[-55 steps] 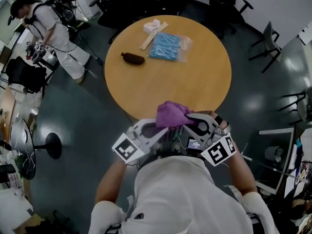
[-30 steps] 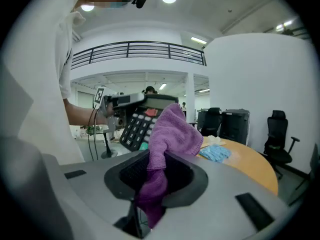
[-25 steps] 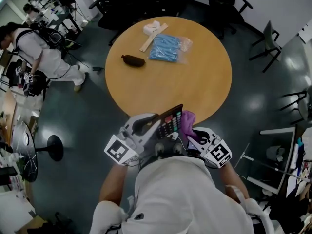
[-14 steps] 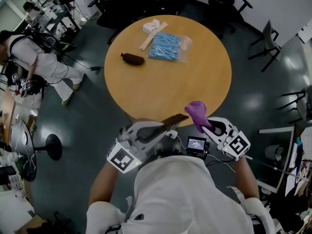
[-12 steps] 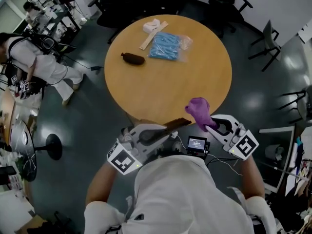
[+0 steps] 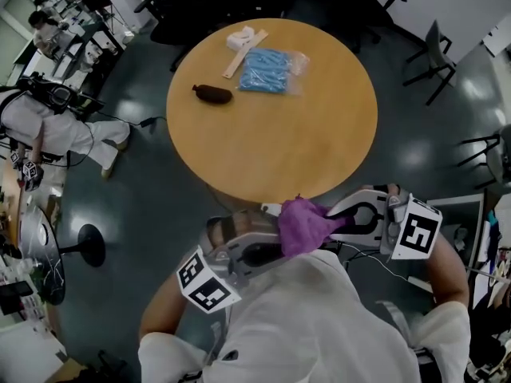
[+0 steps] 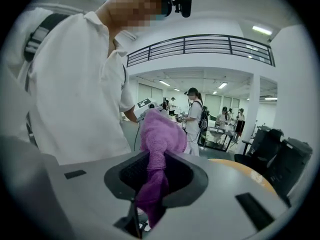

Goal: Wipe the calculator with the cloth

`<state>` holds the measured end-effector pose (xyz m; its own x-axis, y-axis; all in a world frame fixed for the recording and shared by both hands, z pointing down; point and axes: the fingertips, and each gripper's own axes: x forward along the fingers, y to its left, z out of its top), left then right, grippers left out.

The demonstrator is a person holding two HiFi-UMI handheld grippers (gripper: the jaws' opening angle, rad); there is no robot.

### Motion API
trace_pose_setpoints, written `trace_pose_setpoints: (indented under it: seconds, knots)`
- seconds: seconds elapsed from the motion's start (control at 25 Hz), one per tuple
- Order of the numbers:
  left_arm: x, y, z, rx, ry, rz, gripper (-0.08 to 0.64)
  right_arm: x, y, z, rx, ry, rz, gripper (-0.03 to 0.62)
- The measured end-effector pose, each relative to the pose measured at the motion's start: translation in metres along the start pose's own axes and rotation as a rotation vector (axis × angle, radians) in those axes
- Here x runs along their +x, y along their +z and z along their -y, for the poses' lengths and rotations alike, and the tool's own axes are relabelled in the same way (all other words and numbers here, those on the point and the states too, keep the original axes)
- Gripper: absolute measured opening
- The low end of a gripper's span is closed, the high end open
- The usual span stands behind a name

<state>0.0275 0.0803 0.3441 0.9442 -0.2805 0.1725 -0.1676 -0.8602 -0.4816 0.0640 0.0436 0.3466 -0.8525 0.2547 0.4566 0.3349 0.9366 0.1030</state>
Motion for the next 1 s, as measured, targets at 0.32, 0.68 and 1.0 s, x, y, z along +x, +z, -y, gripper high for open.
trace_pose_setpoints:
  seconds: [0.32,0.68,1.0]
  knots:
    - [0.005,0.025,0.006,0.032,-0.055,0.062,0.049,0.008,-0.005,0.004,0.094,0.107,0.048,0.087]
    - [0.009,0.051,0.013,0.047,-0.075,0.138,0.049,0.025,-0.025,0.003,0.242,0.195,0.113,0.087]
    - [0.006,0.071,-0.002,0.021,-0.032,0.205,0.049,0.046,-0.047,-0.018,0.343,0.342,0.129,0.087]
